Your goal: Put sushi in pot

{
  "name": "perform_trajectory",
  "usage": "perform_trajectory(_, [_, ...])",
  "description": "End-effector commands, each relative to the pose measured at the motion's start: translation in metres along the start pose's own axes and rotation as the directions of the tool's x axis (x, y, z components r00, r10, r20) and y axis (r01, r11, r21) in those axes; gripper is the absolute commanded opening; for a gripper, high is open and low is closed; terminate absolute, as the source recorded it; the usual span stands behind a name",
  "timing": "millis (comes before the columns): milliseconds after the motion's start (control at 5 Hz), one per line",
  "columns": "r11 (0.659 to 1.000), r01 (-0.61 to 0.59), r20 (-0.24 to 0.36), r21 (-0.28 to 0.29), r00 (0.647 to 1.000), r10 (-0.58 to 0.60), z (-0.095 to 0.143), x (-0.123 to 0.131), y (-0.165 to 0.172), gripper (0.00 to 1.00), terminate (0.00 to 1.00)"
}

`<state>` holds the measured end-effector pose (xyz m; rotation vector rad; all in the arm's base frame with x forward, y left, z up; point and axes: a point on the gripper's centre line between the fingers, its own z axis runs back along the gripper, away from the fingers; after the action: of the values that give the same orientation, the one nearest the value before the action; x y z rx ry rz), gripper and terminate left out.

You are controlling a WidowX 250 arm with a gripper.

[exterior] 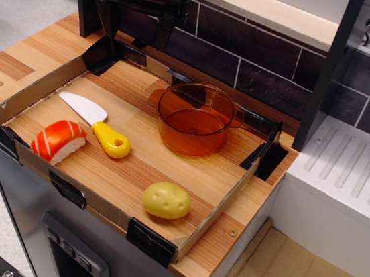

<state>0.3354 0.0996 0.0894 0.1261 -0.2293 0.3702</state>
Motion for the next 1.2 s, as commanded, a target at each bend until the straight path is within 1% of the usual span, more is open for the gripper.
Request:
perform_trajectory(0, [1.000, 0.000, 0.000, 0.000, 1.000, 0.000, 0.000, 0.000, 0.000, 1.00, 0.00])
perform_trajectory(200, [0.994, 0.106, -0.012, -0.041, 0.994, -0.107, 0.018, -0.018, 0.016, 1.00, 0.00])
perform_trajectory(400, [0.976, 0.201, 0.003, -0.088, 0.980, -0.201, 0.030, -0.035, 0.032, 1.00, 0.00])
perform_trajectory(600, [0.957, 0.271, 0.003, -0.101, 0.962, -0.272, 0.033, -0.052, 0.047, 1.00, 0.00])
perform_trajectory(800, [0.937, 0.334, -0.060, -0.102, 0.938, -0.341, 0.024, -0.066, 0.060, 1.00, 0.00])
perform_trajectory(1000, [0.920, 0.382, -0.104, -0.082, 0.915, -0.389, 0.004, -0.080, 0.068, 1.00, 0.00])
